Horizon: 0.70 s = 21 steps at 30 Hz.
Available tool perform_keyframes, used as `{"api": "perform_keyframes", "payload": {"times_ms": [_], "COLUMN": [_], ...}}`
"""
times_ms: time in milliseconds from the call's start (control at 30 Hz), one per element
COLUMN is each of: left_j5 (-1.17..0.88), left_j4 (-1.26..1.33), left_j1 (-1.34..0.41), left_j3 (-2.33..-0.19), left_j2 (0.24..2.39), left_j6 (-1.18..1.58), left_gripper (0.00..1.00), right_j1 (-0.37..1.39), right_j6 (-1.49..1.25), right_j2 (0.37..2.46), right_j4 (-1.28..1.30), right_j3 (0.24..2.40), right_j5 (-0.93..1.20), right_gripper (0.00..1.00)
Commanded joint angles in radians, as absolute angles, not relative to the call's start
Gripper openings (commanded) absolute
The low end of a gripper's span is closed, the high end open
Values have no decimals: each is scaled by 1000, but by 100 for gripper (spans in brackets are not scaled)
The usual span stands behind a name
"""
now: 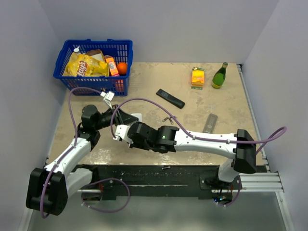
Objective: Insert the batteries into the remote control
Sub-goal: Load the battery into the remote control.
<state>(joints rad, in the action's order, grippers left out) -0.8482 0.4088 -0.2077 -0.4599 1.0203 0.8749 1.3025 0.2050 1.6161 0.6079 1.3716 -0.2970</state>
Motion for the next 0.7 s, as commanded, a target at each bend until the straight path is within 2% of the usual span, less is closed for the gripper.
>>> {"api": "perform_keyframes", "payload": {"times_ms": [0, 667], "left_j5": [-857, -891], "left_j4": [466, 448], "left_j1": [-219, -236], "left_j3": [-451, -479], "left_j2": [997, 1011], "left_j6": [900, 874], "left_gripper": [0, 0], "right_j1": [1312, 1313], "right_j6": [225, 241], "right_j2": [1614, 1643], "right_j4": [612, 653], "right_j3": [1417, 1468], "right_j5": [-299, -330], "right_gripper": [0, 0]}}
